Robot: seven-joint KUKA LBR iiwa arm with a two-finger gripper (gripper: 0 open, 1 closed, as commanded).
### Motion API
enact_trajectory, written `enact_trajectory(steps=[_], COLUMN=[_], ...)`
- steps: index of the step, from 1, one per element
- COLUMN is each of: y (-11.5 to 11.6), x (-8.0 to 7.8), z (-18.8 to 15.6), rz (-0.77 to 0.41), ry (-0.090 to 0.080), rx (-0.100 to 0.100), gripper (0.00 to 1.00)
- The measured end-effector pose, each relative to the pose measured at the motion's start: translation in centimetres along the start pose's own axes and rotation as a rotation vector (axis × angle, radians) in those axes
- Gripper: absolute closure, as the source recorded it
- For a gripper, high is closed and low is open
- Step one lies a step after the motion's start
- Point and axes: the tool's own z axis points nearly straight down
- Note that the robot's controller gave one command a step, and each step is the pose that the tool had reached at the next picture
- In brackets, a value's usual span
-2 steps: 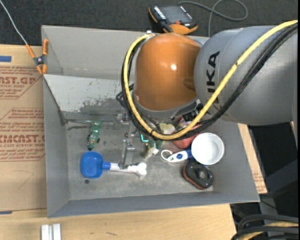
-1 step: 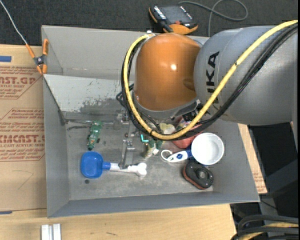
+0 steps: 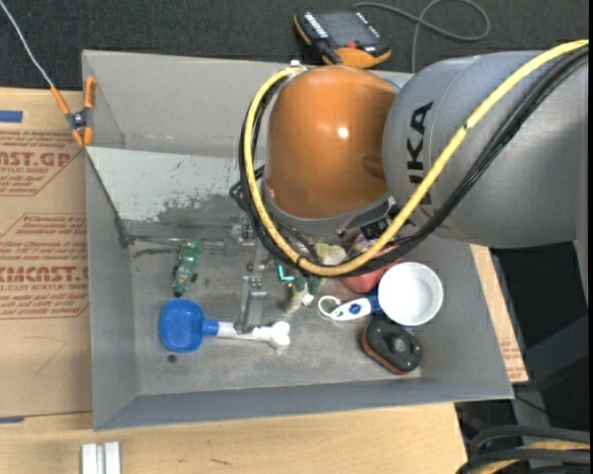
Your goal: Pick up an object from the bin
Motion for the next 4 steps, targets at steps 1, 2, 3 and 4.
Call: enact_trajectory(steps=[1, 2, 3, 4], y=[0.0, -2.1, -5.2, -5.1], x=[0.0, -2.3, -3.5, -3.7], z=[0.0, -2.8, 9.4, 9.0], rz=[0.0, -0.124, 0.036, 0.036], ry=[0.0, -0.006, -0.001, -0.007], rx=[0.0, -0.001, 0.0, -0.003], gripper=[0.0, 0.0, 0.0, 0.0])
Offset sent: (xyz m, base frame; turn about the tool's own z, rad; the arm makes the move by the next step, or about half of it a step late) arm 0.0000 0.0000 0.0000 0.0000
